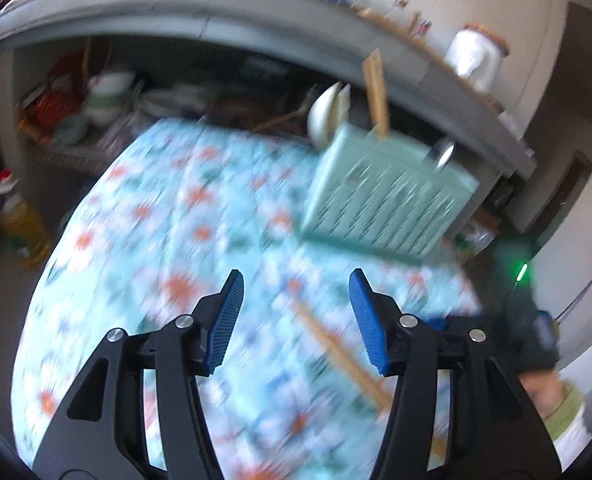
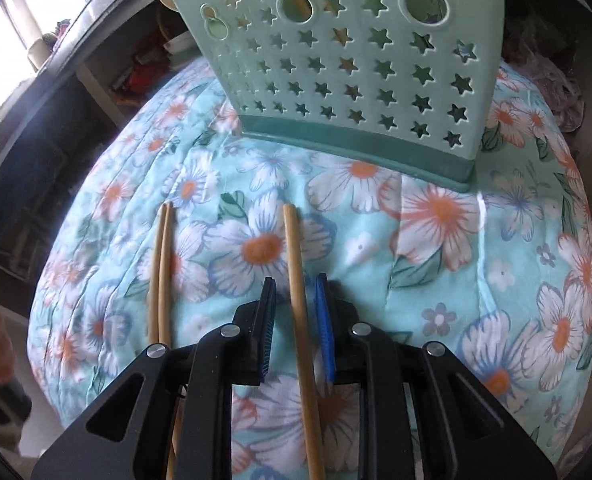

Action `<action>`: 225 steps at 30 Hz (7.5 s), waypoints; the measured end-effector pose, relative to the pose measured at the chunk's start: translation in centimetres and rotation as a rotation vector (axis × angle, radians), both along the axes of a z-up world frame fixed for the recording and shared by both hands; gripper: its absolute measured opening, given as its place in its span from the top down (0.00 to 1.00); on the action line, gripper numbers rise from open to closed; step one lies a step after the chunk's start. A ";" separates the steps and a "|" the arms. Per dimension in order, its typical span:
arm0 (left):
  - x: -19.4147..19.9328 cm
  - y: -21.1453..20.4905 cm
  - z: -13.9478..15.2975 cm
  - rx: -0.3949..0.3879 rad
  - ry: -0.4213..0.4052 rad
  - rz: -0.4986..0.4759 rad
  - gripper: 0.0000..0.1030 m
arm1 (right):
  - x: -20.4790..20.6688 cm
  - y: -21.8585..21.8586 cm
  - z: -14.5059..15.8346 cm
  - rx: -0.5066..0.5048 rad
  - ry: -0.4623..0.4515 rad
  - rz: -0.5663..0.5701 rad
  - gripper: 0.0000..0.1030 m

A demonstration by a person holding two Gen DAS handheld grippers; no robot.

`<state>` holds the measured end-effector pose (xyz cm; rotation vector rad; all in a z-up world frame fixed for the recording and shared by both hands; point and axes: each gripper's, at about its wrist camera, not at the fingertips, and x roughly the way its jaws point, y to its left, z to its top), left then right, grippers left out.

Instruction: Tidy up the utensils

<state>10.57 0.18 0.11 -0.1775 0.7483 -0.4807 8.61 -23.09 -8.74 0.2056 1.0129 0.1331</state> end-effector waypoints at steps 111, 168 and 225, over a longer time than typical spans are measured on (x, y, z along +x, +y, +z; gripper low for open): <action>-0.9 0.4 -3.2 0.146 0.136 0.095 0.48 | -8.1 -5.8 16.7 0.104 -0.514 0.043 0.36; -2.0 -3.5 -10.3 -0.492 0.583 -0.123 0.90 | -13.7 -6.4 -2.8 0.638 -0.096 -0.121 0.46; -1.4 0.6 -6.7 -0.170 0.553 -0.050 0.78 | -14.2 -0.4 -0.9 0.265 -0.072 -0.076 0.63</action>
